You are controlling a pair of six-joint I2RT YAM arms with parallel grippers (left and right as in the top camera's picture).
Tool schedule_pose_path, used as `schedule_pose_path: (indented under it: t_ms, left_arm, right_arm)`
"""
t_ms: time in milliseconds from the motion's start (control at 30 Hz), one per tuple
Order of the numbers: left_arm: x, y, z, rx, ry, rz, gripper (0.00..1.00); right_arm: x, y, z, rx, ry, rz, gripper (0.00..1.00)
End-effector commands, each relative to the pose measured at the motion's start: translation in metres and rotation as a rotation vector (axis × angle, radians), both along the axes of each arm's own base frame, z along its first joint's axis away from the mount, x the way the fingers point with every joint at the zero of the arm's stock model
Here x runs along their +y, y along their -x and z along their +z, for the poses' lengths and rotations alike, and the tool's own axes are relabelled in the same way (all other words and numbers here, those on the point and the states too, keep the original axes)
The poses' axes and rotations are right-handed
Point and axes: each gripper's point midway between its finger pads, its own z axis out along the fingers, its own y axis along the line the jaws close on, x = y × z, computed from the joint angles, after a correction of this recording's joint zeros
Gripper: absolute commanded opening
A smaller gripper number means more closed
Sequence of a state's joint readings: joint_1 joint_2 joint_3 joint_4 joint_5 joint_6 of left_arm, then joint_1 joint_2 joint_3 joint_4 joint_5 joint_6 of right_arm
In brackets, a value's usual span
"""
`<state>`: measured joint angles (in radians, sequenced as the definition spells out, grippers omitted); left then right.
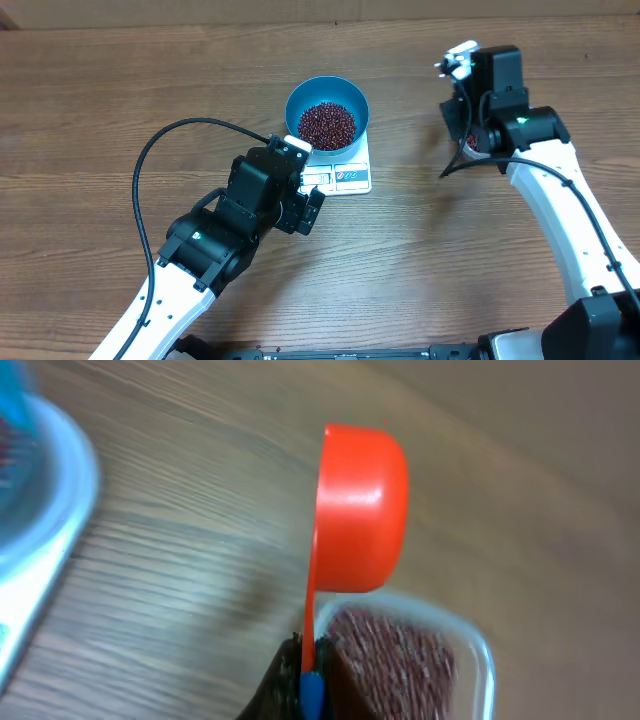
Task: Scoop item into bowl and weigh 150g on scale
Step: 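Move the empty scoop right back to the bean tub, then lower the red scoop into the beans with the right gripper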
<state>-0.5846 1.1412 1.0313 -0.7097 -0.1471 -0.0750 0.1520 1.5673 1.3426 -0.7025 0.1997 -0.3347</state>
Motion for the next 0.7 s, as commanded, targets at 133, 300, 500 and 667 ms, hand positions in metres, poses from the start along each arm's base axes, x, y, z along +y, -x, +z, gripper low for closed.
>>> schedule_pose_path:
  t_ms: [133, 300, 500, 667]
  left_arm:
    - [0.002, -0.002, -0.001, -0.002, -0.004, 0.012, 0.99]
    - [0.002, -0.002, -0.001, -0.002, -0.004, 0.012, 0.99]
    - [0.002, -0.002, -0.001, -0.002, -0.004, 0.012, 0.99]
    - [0.002, -0.002, -0.001, -0.002, -0.004, 0.012, 0.99]
  right_arm:
    - [-0.045, 0.026, -0.007, 0.086, -0.053, -0.238, 0.04]
    - [-0.057, 0.046, -0.018, 0.176, -0.038, -0.269, 0.04]
    - [-0.068, 0.045, -0.018, 0.148, -0.113, -0.397, 0.04]
    - [-0.069, 0.046, -0.018, 0.141, -0.15, -0.453, 0.04]
